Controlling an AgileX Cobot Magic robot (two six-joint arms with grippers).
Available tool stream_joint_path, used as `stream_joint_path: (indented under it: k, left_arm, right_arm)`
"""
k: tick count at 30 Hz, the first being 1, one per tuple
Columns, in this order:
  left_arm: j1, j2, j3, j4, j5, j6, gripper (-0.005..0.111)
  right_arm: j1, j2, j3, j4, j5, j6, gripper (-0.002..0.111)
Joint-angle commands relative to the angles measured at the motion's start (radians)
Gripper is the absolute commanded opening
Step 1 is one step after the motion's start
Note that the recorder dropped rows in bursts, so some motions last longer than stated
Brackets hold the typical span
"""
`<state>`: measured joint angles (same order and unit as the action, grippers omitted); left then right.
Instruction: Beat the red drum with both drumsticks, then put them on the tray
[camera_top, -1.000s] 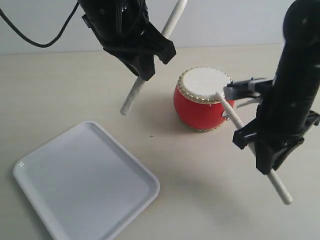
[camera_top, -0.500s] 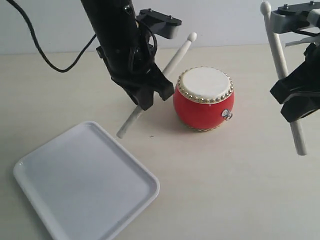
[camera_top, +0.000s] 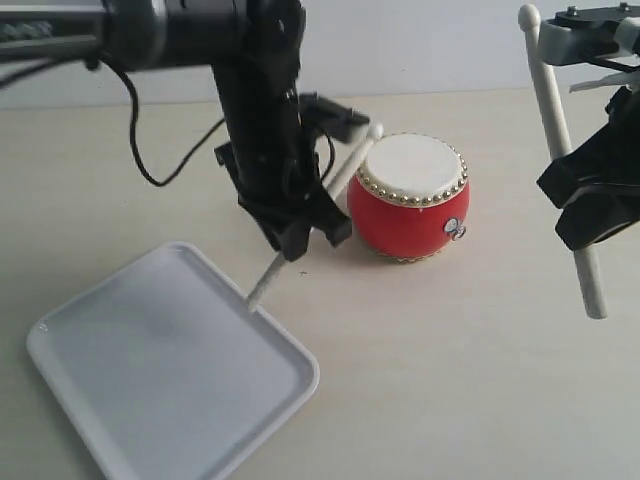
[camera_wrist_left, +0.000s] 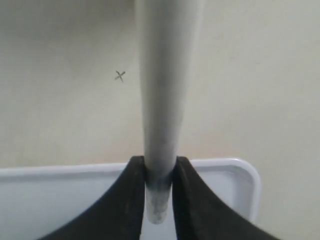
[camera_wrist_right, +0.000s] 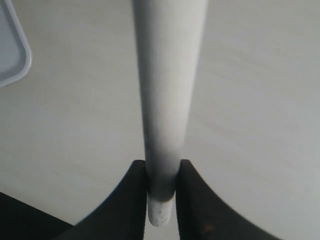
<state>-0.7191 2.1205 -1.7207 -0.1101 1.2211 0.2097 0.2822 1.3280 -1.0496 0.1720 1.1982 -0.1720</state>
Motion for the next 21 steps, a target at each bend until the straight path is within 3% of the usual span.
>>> stream_joint_path:
  k: [1,6,10,13,21]
  left_arm:
    - [0.001,-0.198,-0.004,-0.024,0.0,-0.008,0.0]
    - [0.001,-0.371,-0.001,-0.059,0.0,-0.006,0.0]
    - [0.007,-0.485,0.076,-0.059,0.0,-0.027,0.0]
    - [0.035,-0.58,0.233,-0.059,-0.005,-0.071,0.0]
    - [0.137,-0.902,0.772,-0.059,-0.277,-0.226,0.0]
  right_arm:
    - [-0.003,-0.003,-0.004,0.051,-0.007,-0.036,0.0]
    - [-0.003,-0.003,-0.004,0.126,-0.04,-0.067,0.0]
    - [0.01,0.017,-0.004,0.261,-0.049,-0.14,0.0]
    - [0.089,0.062,-0.004,0.279,-0.079,-0.14,0.0]
    - [0.359,0.288,-0.021,0.3,-0.233,-0.14,0.0]
